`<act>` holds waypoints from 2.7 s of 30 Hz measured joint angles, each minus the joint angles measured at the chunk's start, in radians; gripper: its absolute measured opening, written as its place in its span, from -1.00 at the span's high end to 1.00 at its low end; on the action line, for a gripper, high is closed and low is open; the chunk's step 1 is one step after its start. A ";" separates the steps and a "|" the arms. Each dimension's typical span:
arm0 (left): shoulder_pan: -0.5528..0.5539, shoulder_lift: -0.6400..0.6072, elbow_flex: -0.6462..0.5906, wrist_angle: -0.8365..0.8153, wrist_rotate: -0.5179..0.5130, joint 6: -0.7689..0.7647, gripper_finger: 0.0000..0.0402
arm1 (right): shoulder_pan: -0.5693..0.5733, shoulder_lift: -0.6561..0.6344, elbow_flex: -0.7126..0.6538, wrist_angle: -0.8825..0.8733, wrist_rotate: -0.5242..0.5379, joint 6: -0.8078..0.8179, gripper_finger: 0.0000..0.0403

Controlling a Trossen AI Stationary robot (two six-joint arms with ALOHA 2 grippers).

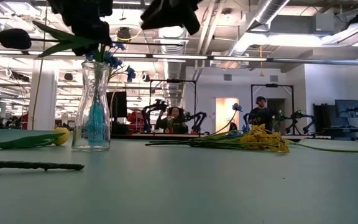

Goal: Sort flowers into vase by color
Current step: Put the black flower into the blue vase

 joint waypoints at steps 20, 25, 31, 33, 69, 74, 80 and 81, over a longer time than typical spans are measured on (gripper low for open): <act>0.000 -0.001 0.000 0.007 0.074 0.018 1.00 | -0.050 0.000 0.000 -0.106 0.003 0.103 0.07; 0.000 -0.001 0.000 0.005 0.072 0.036 1.00 | -0.050 0.000 0.000 -0.116 0.003 0.108 0.26; 0.000 -0.001 0.000 0.001 0.060 0.034 1.00 | -0.050 0.000 0.000 -0.116 0.003 0.108 0.55; 0.000 -0.001 0.000 -0.001 0.038 0.024 1.00 | -0.050 0.000 0.000 -0.116 0.003 0.108 0.63; 0.000 -0.251 -0.142 0.406 -0.071 0.537 0.03 | -0.206 -0.209 -0.288 0.315 -0.968 0.449 0.87; -0.007 -0.272 -0.288 0.835 0.079 0.570 0.03 | -0.284 -0.180 -0.423 0.894 -1.023 0.783 0.87; -0.041 -0.195 -0.356 1.153 0.045 0.628 0.03 | -0.302 -0.091 -0.427 1.094 -1.012 0.928 0.85; -0.047 -0.171 -0.356 1.200 0.037 0.628 0.03 | -0.300 -0.074 -0.417 1.096 -1.007 0.929 0.86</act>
